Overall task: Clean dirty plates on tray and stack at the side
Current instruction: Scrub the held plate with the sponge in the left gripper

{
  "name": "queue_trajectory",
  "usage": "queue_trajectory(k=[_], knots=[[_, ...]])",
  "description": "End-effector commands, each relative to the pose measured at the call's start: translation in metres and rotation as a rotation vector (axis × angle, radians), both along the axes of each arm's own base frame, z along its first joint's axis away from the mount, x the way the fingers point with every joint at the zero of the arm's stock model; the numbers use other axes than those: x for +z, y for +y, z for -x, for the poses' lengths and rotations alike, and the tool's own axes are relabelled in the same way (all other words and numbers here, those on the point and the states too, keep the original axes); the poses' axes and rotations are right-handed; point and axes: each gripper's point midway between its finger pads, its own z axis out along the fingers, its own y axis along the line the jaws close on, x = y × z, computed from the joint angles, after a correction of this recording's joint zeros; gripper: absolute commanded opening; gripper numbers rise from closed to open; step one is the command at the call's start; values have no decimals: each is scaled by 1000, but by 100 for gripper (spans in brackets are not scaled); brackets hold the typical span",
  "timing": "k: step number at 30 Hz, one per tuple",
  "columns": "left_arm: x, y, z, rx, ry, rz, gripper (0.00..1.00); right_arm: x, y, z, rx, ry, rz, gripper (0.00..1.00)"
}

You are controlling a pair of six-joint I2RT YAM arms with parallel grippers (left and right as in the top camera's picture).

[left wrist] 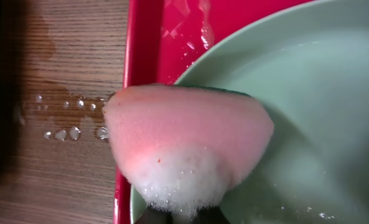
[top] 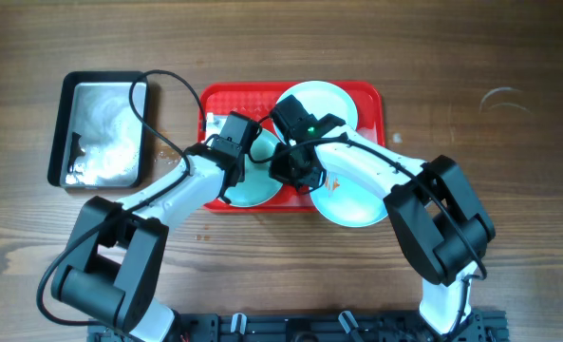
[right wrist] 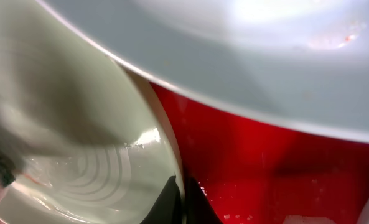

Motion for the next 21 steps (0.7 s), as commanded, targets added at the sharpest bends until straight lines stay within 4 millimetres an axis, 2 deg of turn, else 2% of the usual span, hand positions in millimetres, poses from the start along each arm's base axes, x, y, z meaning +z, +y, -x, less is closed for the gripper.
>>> queue_trajectory(k=[1, 2, 4, 6, 8, 13, 14, 16, 19, 21], knots=[[22, 14, -13, 47, -62, -70, 4, -20, -8, 7, -1, 41, 52, 4], [30, 7, -15, 38, -78, -40, 4, -20, -8, 7, -1, 41, 52, 4], [39, -20, -10, -30, -56, 111, 4, -20, -8, 7, -1, 41, 52, 4], [34, -43, 5, -85, 27, 243, 4, -20, -8, 7, 0, 41, 52, 4], [16, -48, 12, -93, 86, 260, 4, -20, -8, 7, 1, 41, 52, 4], [-33, -40, 27, -71, 222, 197, 4, -20, -7, 7, 5, 42, 49, 4], [-45, -34, 30, -60, 248, 159, 4, -20, -7, 7, 8, 41, 49, 4], [-57, -13, 29, -31, 250, 39, 4, -19, -7, 8, 13, 42, 45, 4], [-54, 20, 20, 11, 189, -169, 4, -19, -7, 8, 16, 41, 45, 4], [-46, 31, 15, 27, 153, -243, 4, -19, -7, 8, 15, 41, 45, 4]])
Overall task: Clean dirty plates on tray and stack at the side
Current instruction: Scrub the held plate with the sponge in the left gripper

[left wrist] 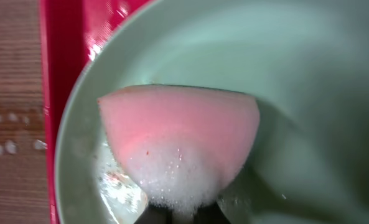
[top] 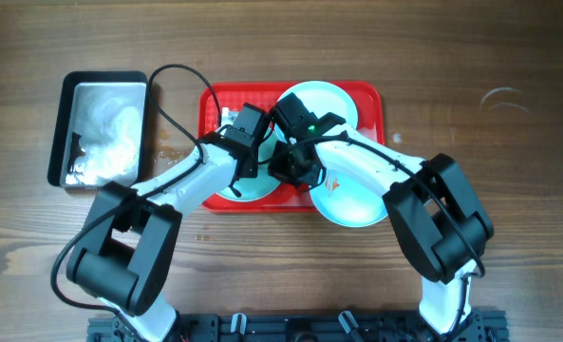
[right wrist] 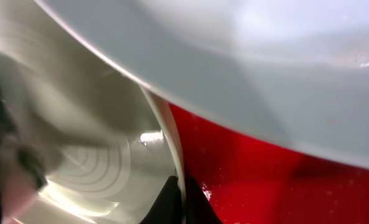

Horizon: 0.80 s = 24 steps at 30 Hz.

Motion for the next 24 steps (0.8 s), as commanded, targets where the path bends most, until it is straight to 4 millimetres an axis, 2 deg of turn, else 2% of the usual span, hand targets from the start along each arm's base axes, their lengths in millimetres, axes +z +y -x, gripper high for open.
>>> queue_trajectory(k=[1, 5, 8, 9, 12, 14, 17, 20, 22, 24], knots=[[-32, 66, 20, 73, 55, -327, 4, -19, -11, 11, 18, 37, 72, 4], [-27, 72, 20, 86, 46, -366, 4, -19, -10, 11, 22, 38, 69, 4], [-14, 76, 18, 141, 6, -374, 4, -19, -10, 11, 22, 37, 68, 4], [-5, 72, 16, 152, -2, -339, 4, -19, -10, 11, 21, 37, 68, 4], [11, 27, 24, 80, 79, -55, 4, -19, -10, 11, 23, 37, 68, 4], [12, 11, 29, 59, 110, 38, 4, -19, -10, 12, 26, 38, 65, 4], [2, -4, 38, 39, 164, 129, 4, -19, -10, 12, 26, 38, 65, 4], [-13, 1, 46, 52, 160, 128, 4, -19, -10, 11, 29, 36, 65, 4], [-21, 20, 48, 104, 116, 49, 4, -19, -9, 11, 29, 34, 63, 4], [-15, 44, 43, 195, 38, -60, 4, -19, -9, 11, 29, 36, 61, 4]])
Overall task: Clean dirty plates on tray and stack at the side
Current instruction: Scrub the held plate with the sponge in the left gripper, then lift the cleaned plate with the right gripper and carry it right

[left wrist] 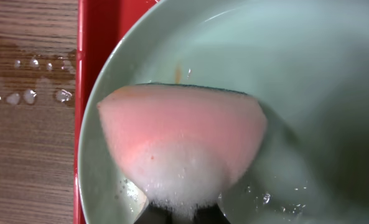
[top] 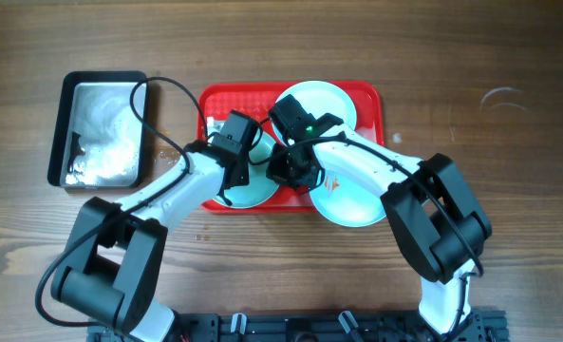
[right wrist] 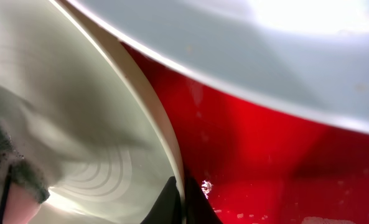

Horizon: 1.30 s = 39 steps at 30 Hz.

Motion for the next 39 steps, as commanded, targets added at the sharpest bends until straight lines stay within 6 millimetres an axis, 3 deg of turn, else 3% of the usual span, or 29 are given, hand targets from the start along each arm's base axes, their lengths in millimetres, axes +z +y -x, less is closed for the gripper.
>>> queue_trajectory(k=[1, 3, 9, 11, 15, 18, 20, 21, 24, 26, 29, 33, 35, 37, 39], knots=[[-16, 36, 15, 118, -4, -160, 4, -18, -13, 5, 12, 11, 69, 4], [-8, 47, 8, 158, -66, -221, 4, -18, -13, 5, 12, 11, 68, 4], [0, 44, 8, 200, -76, -185, 4, -18, -12, 4, 12, 9, 67, 4], [21, 38, 4, 200, -99, -145, 4, -18, -12, 4, 13, 9, 66, 4], [87, 27, -4, 205, -235, -11, 4, -17, -13, 3, 9, 19, 49, 4], [128, 29, 4, 209, -317, 75, 4, -15, -11, 0, 29, 11, 23, 4], [143, 37, 13, 228, -333, 120, 4, -6, -9, -3, 66, -22, 7, 4], [146, 40, 16, 238, -329, 138, 4, 3, -11, -9, 75, -59, 12, 4], [141, 46, 17, 278, -278, 233, 4, 57, -36, -30, 58, -259, 113, 4], [140, 50, 16, 301, -264, 276, 4, 95, -67, -35, 21, -376, 232, 4], [139, 53, 15, 315, -257, 299, 4, 133, -104, -39, -9, -502, 376, 4], [142, 50, 10, 308, -278, 319, 4, 155, -141, -41, 2, -586, 582, 4], [141, 49, 9, 307, -274, 320, 4, 162, -144, -41, 56, -635, 671, 4], [131, 47, 6, 307, -245, 317, 4, 182, -141, -41, 93, -749, 813, 4], [119, 41, 2, 299, -208, 332, 4, 200, -124, -38, 191, -859, 913, 4]])
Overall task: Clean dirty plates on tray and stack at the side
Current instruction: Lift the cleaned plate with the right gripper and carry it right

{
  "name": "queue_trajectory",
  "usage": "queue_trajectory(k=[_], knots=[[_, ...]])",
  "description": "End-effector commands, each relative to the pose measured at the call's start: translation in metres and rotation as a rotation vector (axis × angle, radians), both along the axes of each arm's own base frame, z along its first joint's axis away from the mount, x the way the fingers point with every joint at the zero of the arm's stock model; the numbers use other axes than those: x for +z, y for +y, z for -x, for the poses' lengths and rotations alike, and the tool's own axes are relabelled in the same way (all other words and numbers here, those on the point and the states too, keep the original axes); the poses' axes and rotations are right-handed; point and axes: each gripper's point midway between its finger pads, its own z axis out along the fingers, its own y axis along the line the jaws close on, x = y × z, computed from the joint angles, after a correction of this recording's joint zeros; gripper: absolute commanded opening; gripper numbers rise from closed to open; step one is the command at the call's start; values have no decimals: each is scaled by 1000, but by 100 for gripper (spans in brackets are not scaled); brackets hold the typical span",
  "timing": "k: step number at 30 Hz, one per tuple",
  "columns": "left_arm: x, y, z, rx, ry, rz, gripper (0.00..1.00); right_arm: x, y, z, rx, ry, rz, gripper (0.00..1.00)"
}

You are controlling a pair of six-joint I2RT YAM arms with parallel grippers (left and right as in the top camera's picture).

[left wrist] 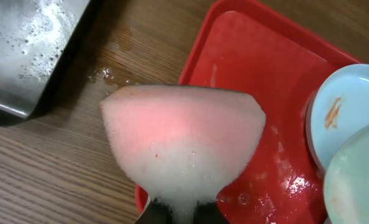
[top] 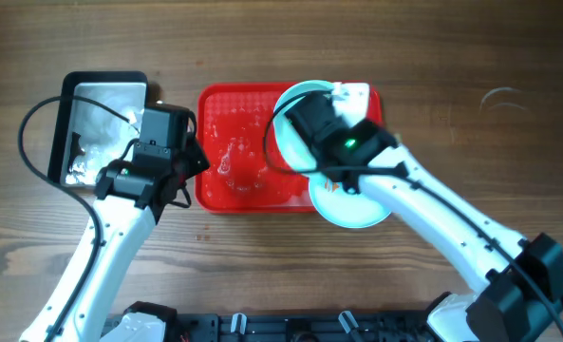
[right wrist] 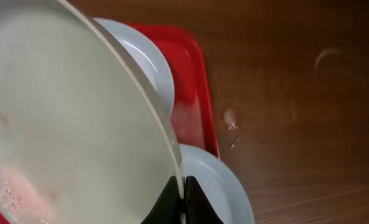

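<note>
My right gripper (right wrist: 183, 186) is shut on the rim of a pale green plate (right wrist: 78, 112), holding it tilted and raised over the right half of the red tray (top: 234, 161). From overhead the held plate (top: 290, 133) sits under my right wrist. A pale blue plate (right wrist: 140, 56) lies in the tray's far right. Another plate (top: 352, 209) overhangs the tray's front right edge. My left gripper (left wrist: 183, 214) is shut on a foamy pink sponge (left wrist: 184, 137) above the tray's left edge.
A metal basin of soapy water (top: 58, 133) stands to the left of the tray. Water drops lie on the wood between basin and tray (left wrist: 106, 74). The tray's left half is wet and bare. Brown table extends to the right (right wrist: 308, 124).
The green plate has left the tray's left half and now hangs tilted in my right gripper over the right half. My left gripper with the sponge has moved left, out to the tray's left edge.
At first the sponge was at the green plate's left rim while my right gripper pinched the plate's edge. Then it was inside the plate, at a different spot each time. Now the plate is lifted off and the sponge is drawn back to the left.
</note>
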Motion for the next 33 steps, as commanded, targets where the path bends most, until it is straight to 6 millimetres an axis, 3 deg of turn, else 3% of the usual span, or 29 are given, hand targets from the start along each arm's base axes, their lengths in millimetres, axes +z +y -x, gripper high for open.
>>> queue_trajectory(k=[1, 4, 9, 11, 15, 19, 20, 24, 28, 31, 33], knots=[[-13, -9, -9, -9, 35, 39, 4, 43, 12, -1, 113, -180, 244, 4], [-16, -16, -17, -25, 25, 66, 4, 61, 32, -3, 219, -247, 379, 4], [-13, -11, -24, -9, 6, 117, 4, 75, 49, -10, 304, -286, 571, 4], [-13, -5, -26, 9, 8, 158, 4, 73, 60, -10, 333, -293, 583, 4], [-12, -1, -26, 16, 10, 180, 4, 50, 80, -4, 368, -281, 671, 4], [-12, -1, -27, 16, 5, 181, 4, 69, 80, 6, 292, -370, 797, 4], [-11, -1, -28, 16, 3, 182, 4, 60, 86, 5, 333, -345, 754, 4], [-11, -1, -28, 15, 3, 181, 4, 64, 88, 4, 309, -376, 725, 4], [-12, -1, -27, 15, 6, 181, 4, 41, 95, 1, 364, -307, 529, 4], [-13, -1, -25, 16, 15, 180, 4, 44, 82, 1, 371, -211, 206, 4], [-13, -1, -25, 16, 15, 180, 4, 53, 61, -1, 334, -143, -30, 4]])
